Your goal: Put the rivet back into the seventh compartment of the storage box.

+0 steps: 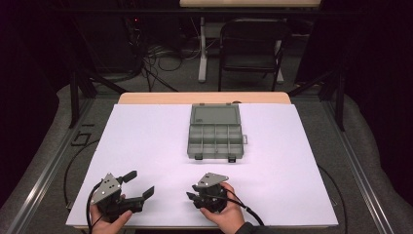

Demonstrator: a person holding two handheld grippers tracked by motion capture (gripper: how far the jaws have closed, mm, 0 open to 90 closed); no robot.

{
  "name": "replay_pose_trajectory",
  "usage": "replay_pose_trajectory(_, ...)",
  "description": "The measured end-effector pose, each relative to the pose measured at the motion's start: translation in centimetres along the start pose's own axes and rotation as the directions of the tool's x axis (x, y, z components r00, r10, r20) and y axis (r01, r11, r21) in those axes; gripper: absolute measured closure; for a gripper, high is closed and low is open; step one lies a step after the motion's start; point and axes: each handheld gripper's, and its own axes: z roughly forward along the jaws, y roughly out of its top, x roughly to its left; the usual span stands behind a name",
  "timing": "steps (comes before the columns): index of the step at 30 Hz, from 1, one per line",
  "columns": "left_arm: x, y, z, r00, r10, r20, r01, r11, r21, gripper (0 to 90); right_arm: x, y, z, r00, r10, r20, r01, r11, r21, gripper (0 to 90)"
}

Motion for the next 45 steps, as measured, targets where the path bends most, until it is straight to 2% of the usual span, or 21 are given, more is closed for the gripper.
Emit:
replay_pose_trajectory(13, 0.0, 0.0, 0.0, 1.0000, 0.004, -0.001, -0.004, 1.0000, -0.001, 14.9, 0.1, -0.1, 1.0, 1.0000, -0.005, 0.006, 0.005, 0.999, 0.031, 71.0)
replay_pose_trajectory(19, 0.0, 0.0, 0.0, 1.0000, -0.001, 0.000, 0.001, 1.0000, 0.000, 14.8, 0.1, -0.3, 1.4, 0.9999, -0.008, 0.013, 0.008, 0.999, 0.032, 74.6)
replay_pose_trajectory(23, 0.0, 0.0, 0.0, 1.0000, 0.003, -0.001, -0.003, 1.0000, -0.001, 14.9, 0.1, -0.3, 1.4, 0.9996, -0.021, 0.019, 0.020, 0.998, 0.051, 78.2)
replay_pose_trajectory(28, 0.0, 0.0, 0.0, 1.0000, 0.001, 0.000, -0.001, 1.0000, 0.001, 14.9, 0.0, -0.4, 1.4, 0.9997, -0.017, 0.020, 0.016, 0.999, 0.048, 82.9)
replay_pose_trajectory(36, 0.0, 0.0, 0.0, 1.0000, 0.003, -0.003, -0.003, 1.0000, 0.000, 14.9, 0.0, -0.3, 1.3, 0.9998, -0.018, 0.012, 0.018, 0.999, 0.049, 83.5)
replay_pose_trajectory(45, 0.0, 0.0, 0.0, 1.0000, 0.000, -0.002, 0.000, 1.0000, 0.001, 14.9, -0.3, 0.0, 0.8, 0.9998, -0.009, 0.015, 0.009, 1.000, 0.024, 83.5)
